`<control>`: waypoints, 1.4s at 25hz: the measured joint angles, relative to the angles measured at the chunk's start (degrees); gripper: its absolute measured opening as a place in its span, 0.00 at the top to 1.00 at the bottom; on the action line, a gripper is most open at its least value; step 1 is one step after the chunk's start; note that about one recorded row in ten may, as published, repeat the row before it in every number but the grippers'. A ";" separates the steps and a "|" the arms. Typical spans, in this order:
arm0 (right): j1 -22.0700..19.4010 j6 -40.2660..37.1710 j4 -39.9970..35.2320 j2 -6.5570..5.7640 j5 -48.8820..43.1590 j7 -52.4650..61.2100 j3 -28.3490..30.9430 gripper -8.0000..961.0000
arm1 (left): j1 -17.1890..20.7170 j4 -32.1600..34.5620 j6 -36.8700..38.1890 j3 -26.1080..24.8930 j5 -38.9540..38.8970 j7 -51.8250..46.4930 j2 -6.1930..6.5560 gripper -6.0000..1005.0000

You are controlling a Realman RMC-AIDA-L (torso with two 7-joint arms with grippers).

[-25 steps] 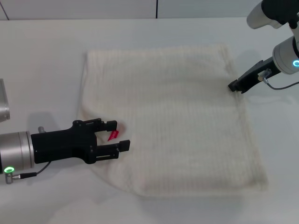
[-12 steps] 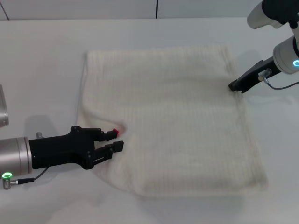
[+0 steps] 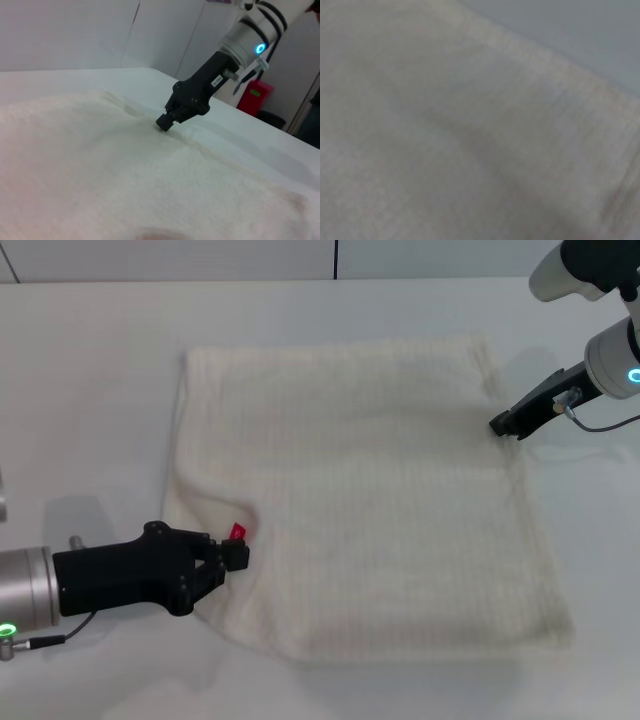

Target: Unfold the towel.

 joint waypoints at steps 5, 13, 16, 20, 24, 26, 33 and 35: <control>0.00 0.00 0.01 0.00 -0.03 0.00 0.00 0.99 | 1.52 0.61 3.23 -1.24 -0.31 0.56 0.50 0.93; 0.11 0.00 0.00 0.11 -0.08 0.00 0.00 0.99 | 4.06 2.84 8.89 -5.01 -0.34 1.61 1.07 0.92; 0.18 0.00 0.00 0.16 -0.09 0.00 0.00 0.99 | 4.73 2.79 10.94 -6.57 -0.23 2.59 1.55 0.92; 0.23 0.00 0.06 0.25 -0.09 0.00 0.00 0.99 | 5.99 2.65 12.21 -7.59 -0.05 2.98 2.59 0.91; 0.22 0.00 0.08 0.28 -0.09 0.00 0.00 0.99 | 6.04 2.40 12.24 -7.52 0.05 3.02 2.87 0.91; 0.22 0.00 0.09 0.28 -0.09 0.06 0.00 0.99 | 6.05 2.40 12.29 -7.33 0.14 3.03 2.96 0.90; 0.19 0.00 0.18 0.27 -0.09 0.20 0.00 0.99 | 6.13 2.39 13.88 -7.45 3.20 0.27 4.08 0.90; 0.19 0.00 0.12 0.27 -0.09 0.24 0.04 0.99 | 7.45 2.45 15.14 -11.19 3.54 -1.83 5.52 0.83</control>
